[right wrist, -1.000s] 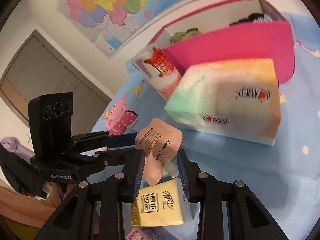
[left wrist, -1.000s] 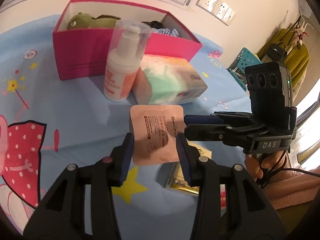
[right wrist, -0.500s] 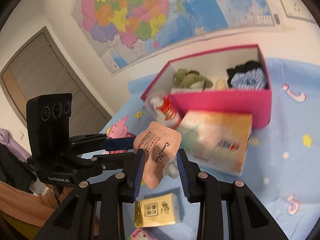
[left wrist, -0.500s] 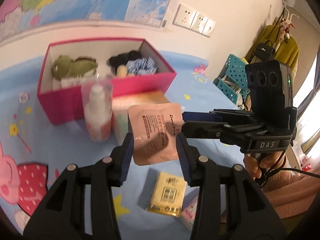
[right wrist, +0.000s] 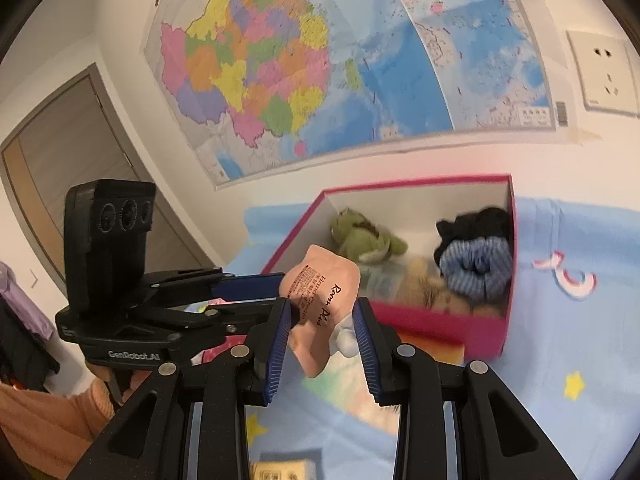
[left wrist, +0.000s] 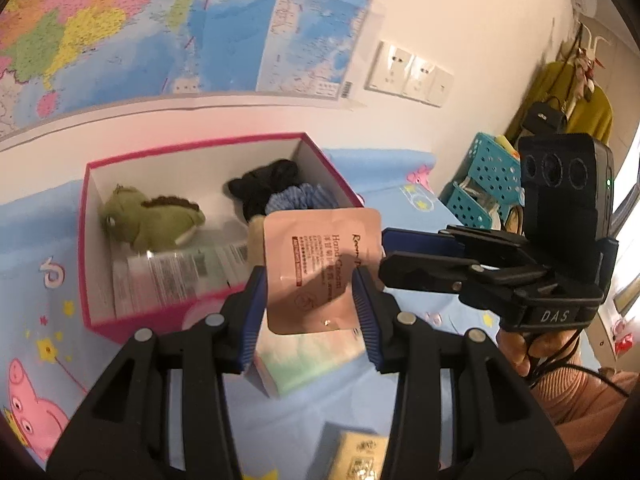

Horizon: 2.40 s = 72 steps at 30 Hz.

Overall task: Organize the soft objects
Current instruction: 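Lift the pink pouch with the right gripper toward the pink box, then lower the pink pouch into the pink box and open the right gripper, then reach the right gripper to the yellow tissue pack and close on it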

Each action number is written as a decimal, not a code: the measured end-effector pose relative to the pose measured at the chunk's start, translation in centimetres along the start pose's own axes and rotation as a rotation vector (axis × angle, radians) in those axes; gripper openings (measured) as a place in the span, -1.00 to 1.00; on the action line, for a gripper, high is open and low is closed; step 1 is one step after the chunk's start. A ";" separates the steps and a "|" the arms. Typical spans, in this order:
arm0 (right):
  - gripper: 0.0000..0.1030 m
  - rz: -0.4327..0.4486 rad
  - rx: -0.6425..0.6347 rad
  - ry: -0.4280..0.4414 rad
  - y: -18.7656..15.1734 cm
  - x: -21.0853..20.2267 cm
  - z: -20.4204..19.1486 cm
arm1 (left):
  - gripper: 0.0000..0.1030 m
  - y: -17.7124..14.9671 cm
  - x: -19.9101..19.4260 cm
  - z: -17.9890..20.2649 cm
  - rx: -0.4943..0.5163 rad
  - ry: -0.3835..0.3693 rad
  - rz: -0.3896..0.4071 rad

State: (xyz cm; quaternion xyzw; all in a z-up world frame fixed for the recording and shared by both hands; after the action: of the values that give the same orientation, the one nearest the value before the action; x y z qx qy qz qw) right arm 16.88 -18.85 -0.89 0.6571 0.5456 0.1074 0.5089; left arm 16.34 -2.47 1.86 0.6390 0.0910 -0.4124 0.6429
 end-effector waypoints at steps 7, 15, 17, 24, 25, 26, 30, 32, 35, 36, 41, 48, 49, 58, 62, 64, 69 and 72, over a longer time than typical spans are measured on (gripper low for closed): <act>-0.34 0.002 -0.003 -0.020 3.1 2.4 1.1 | -0.14 2.6 2.4 -2.9 -0.047 0.017 -0.024; -0.34 -0.012 0.026 -0.045 5.5 5.3 3.1 | -0.13 4.2 6.0 -5.4 -0.092 0.034 -0.096; -0.34 -0.019 0.035 -0.055 6.0 6.1 3.6 | -0.13 4.6 6.8 -6.0 -0.098 0.036 -0.111; -0.34 -0.040 0.100 -0.071 6.8 8.5 5.8 | -0.13 5.0 9.6 -7.6 -0.113 0.046 -0.195; -0.34 -0.039 0.110 -0.077 6.9 8.8 6.0 | -0.13 5.1 9.8 -7.9 -0.122 0.046 -0.193; -0.34 -0.035 0.122 -0.087 6.9 9.0 6.3 | -0.13 5.3 10.1 -8.1 -0.130 0.045 -0.194; -0.34 -0.036 0.144 -0.095 6.7 9.1 6.8 | -0.13 5.2 9.6 -8.7 -0.148 0.058 -0.183; -0.34 -0.038 0.134 -0.099 6.1 8.8 6.7 | -0.13 4.9 8.7 -8.7 -0.144 0.071 -0.165; -0.33 -0.039 0.126 -0.094 5.4 7.8 6.7 | -0.13 4.4 6.9 -8.3 -0.127 0.081 -0.115; -0.33 -0.038 0.121 -0.089 5.0 7.3 6.4 | -0.13 4.2 6.3 -8.0 -0.120 0.079 -0.099; -0.31 -0.023 0.093 -0.040 3.5 4.5 4.8 | -0.12 2.9 2.0 -6.0 -0.061 0.054 0.003; -0.09 -0.036 0.012 0.046 -0.1 -0.2 1.4 | -0.04 -0.6 -2.7 -1.7 0.038 0.010 0.065; -0.09 -0.047 0.001 0.057 -1.0 -0.8 0.9 | -0.03 -1.3 -3.1 -1.1 0.054 0.008 0.062; -0.09 -0.165 0.053 0.077 -8.3 -0.8 0.8 | -0.03 -9.5 -3.1 2.2 0.023 -0.084 -0.032; -0.09 -0.234 0.082 0.055 -11.6 0.6 1.3 | -0.03 -12.3 -2.7 2.8 -0.024 -0.102 -0.072; -0.09 -0.254 0.104 0.063 -12.7 1.0 1.5 | -0.03 -13.7 -2.3 3.0 -0.054 -0.106 -0.091; -0.09 -0.294 0.138 0.058 -14.9 1.9 1.8 | -0.03 -16.4 -1.9 2.9 -0.157 -0.160 -0.121; -0.09 -0.304 0.146 0.064 -15.5 2.1 1.8 | -0.03 -17.9 -1.8 3.4 -0.184 -0.177 -0.144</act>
State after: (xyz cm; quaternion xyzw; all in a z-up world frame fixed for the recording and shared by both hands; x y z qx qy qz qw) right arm 9.44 -19.87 -14.76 0.5984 0.6610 0.0103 0.4527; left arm 2.25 -1.94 -9.74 0.5303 0.1167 -0.5022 0.6730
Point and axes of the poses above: each gripper's, at about its wrist camera, not at the fingertips, and x roughly the way its jaws point, z to its right, y to its top, the point moved 4 cm from there along x, roughly the way its jaws point, and after that the axes turned 8 degrees about x, right-handed, at the moved point
